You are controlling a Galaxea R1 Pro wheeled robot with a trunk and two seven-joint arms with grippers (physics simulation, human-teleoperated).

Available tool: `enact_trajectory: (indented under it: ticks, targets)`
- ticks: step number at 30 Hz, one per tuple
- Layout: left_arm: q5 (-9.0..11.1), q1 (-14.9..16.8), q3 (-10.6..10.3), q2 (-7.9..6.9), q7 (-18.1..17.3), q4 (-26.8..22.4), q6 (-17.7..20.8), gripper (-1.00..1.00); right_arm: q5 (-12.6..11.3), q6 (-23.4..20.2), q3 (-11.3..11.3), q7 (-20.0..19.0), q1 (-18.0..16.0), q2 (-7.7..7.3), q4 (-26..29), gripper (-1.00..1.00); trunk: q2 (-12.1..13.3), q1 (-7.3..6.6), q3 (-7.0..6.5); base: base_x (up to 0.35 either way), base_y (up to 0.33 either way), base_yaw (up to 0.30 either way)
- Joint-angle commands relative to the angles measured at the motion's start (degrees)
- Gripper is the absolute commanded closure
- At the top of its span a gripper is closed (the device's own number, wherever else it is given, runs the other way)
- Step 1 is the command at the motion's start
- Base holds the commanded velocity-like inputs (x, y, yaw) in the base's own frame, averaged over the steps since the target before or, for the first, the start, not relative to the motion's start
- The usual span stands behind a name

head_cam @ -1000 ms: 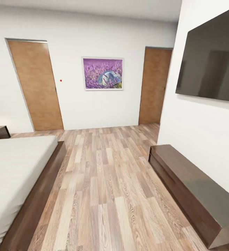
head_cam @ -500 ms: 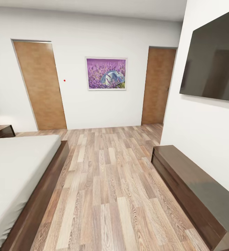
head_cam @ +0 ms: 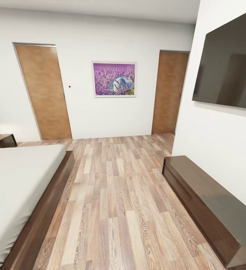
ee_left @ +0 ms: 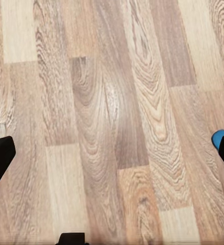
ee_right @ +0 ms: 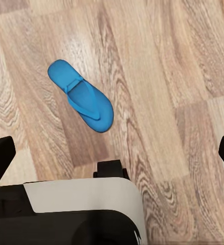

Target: In the bedroom, move the book from the bed onto either nightstand, and place the two sandals side by side next to the bed.

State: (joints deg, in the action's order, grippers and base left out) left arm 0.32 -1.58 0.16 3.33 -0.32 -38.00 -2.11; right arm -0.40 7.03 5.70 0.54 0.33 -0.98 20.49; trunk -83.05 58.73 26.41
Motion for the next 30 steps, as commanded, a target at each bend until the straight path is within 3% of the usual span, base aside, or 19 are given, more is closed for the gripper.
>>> enact_trajectory:
  ticks: [1, 19, 30]
  targets:
    - [0.03, -0.02, 0.02, 0.01, -0.03, -0.06, -0.09, -1.0, -0.04, 0.09, 0.11, 0.02, 0.03, 0.02, 0.07, -1.0, -0.02, -0.01, 0.03, -0.071, 0.0, 0.0]
    - [0.03, 0.0, 0.02, 0.01, -0.03, -0.06, -0.09, -1.0, -0.04, 0.09, 0.11, -0.01, 0.03, 0.02, 0.07, -1.0, -0.02, -0.01, 0.03, -0.01, 0.0, 0.0]
    - [0.03, -0.01, 0.01, 0.01, -0.03, -0.06, -0.09, -1.0, -0.04, 0.09, 0.11, -0.01, 0.03, -0.01, 0.07, -1.0, -0.02, -0.01, 0.03, 0.0, 0.0, 0.236]
